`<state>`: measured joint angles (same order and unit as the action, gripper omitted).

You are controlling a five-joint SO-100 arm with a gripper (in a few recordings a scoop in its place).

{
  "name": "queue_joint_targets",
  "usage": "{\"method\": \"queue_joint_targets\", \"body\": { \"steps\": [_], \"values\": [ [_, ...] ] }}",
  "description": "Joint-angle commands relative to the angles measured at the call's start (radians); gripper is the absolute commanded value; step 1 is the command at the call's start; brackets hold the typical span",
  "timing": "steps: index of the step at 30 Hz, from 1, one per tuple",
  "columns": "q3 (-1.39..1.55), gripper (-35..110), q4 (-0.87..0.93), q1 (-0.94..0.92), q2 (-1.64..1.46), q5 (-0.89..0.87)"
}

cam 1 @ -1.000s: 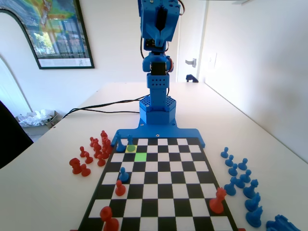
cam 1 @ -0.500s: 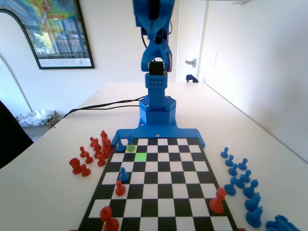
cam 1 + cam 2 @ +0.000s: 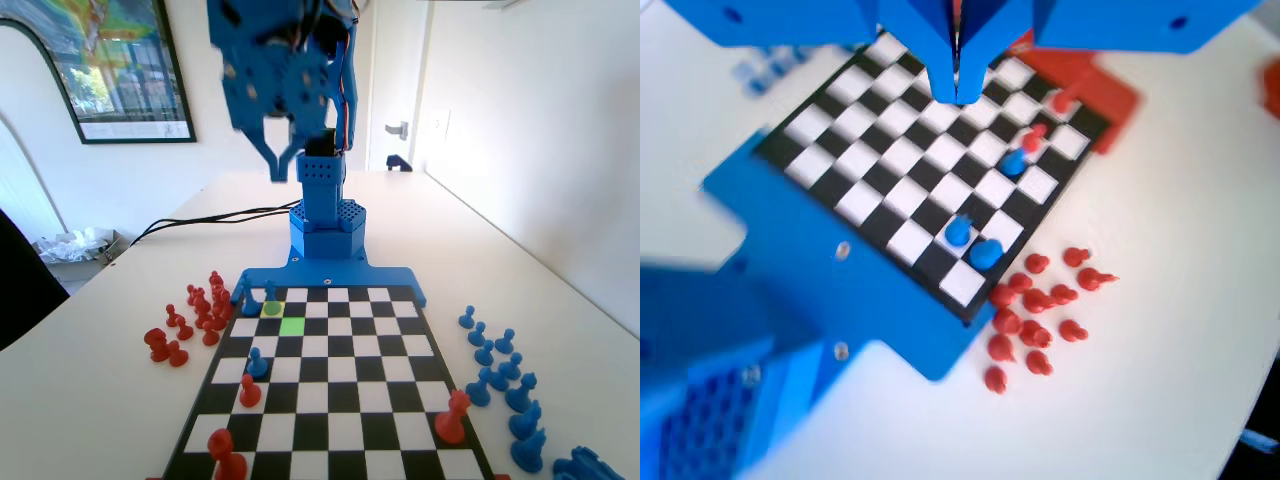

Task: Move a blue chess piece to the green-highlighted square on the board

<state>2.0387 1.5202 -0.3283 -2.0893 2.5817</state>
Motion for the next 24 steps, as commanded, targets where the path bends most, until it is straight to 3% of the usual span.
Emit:
{"method": "queue_joint_targets", "body": {
  "steps": [1,10,17,24],
  "values": [
    [0.015,1,0.011,-0.067,-0.015,0.233],
    [0.179,1,-0.284,-0.141,0.104,0.545],
    [0.227,5,-0.437,-0.146,0.215,0.584],
    [0.259,12,-0.453,-0.132,0.215,0.623]
  ]
}}
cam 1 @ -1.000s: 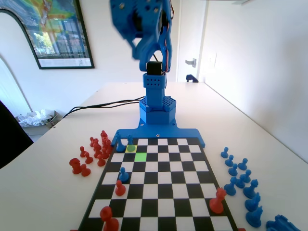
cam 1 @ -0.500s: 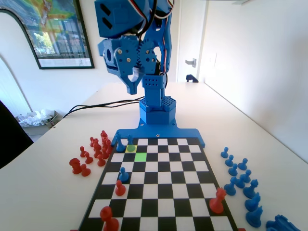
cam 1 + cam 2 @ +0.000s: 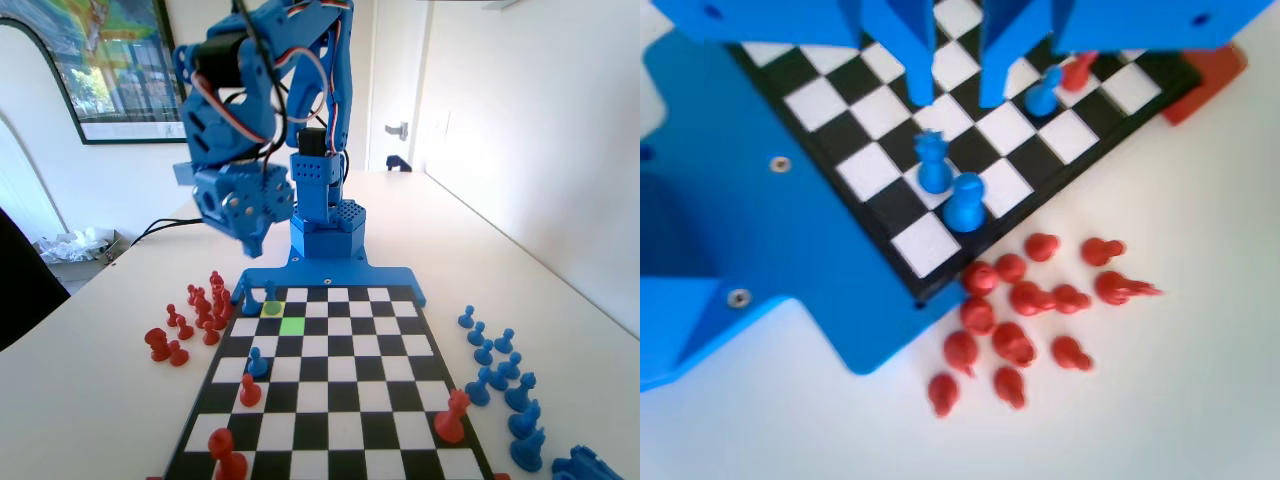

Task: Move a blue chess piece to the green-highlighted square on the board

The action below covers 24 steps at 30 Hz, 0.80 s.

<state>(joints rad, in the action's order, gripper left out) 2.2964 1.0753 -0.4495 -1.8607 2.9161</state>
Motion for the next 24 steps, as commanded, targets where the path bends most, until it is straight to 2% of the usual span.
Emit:
{"method": "queue_joint_targets", "body": {
  "steps": [1,6,24],
  "values": [
    [0.002,13,-0.006,-0.009,-0.014,0.296],
    [-0.005,13,0.009,0.009,-0.006,0.293],
    [0.106,12,-0.140,0.055,0.057,0.245]
  ]
}}
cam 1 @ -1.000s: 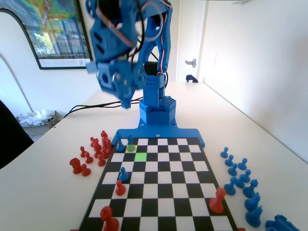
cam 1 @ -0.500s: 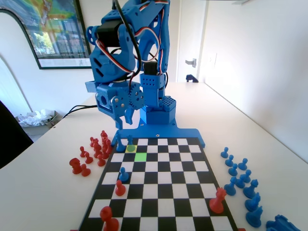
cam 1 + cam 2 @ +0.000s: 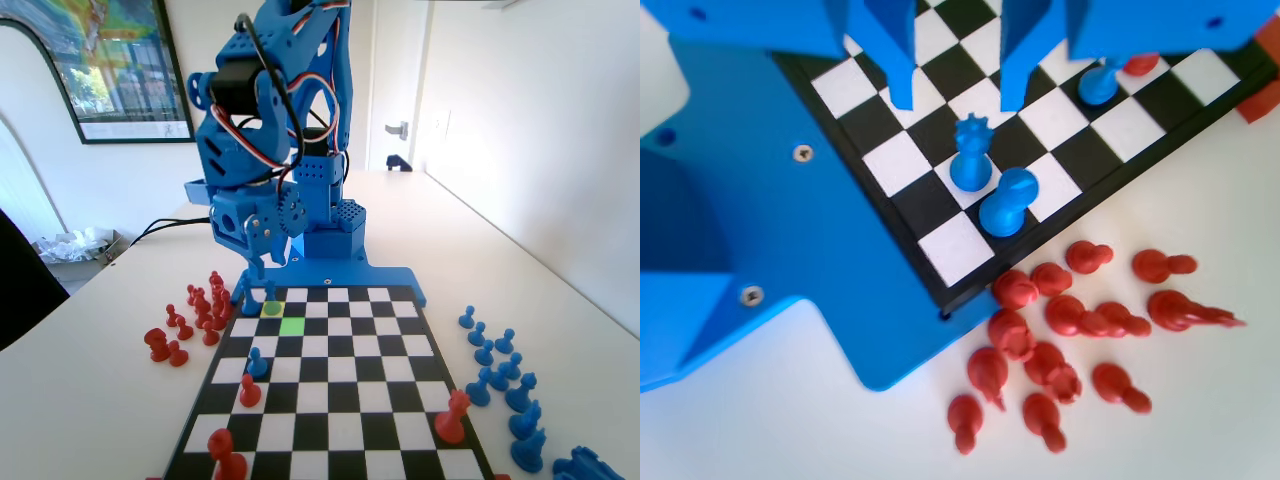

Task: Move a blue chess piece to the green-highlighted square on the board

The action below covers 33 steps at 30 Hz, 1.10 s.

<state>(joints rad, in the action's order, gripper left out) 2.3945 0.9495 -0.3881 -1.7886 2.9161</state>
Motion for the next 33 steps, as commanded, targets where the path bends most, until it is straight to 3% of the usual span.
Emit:
{"method": "queue_joint_targets", "body": {
  "steps": [1,33],
  "values": [
    [0.011,12,-0.017,-0.008,-0.012,0.245],
    [-0.094,12,-0.029,-0.051,0.110,0.258]
  ]
}}
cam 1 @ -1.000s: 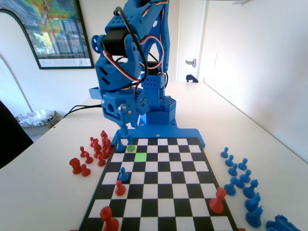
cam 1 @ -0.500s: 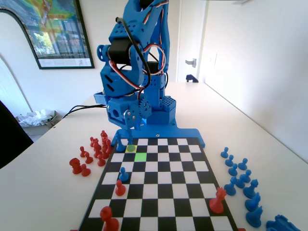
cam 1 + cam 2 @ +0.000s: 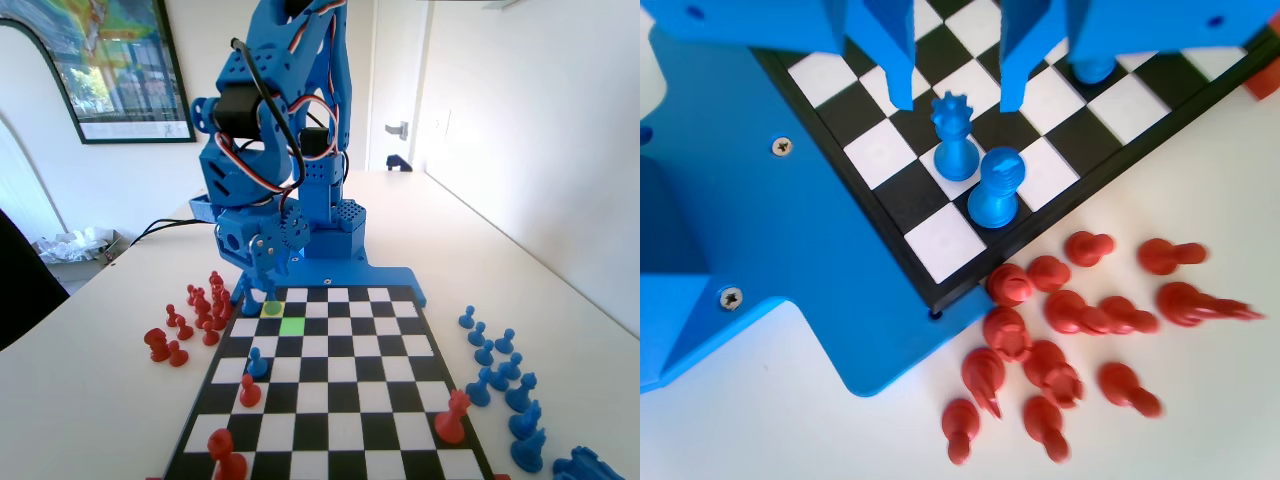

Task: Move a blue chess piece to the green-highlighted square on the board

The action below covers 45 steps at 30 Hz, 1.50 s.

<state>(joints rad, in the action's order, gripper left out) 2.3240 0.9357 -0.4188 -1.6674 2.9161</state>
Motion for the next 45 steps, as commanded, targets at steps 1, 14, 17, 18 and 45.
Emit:
{"method": "queue_joint_targets", "body": {
  "steps": [1,14,17,18,45],
  "values": [
    [-0.018,12,-0.025,-0.021,-0.009,0.262],
    [0.074,12,-0.129,-0.023,-0.008,0.272],
    [0.101,12,-0.164,-0.023,-0.008,0.275],
    [0.107,12,-0.172,-0.023,-0.008,0.276],
    [-0.137,1,0.179,0.057,-0.008,0.155]
  ]
}}
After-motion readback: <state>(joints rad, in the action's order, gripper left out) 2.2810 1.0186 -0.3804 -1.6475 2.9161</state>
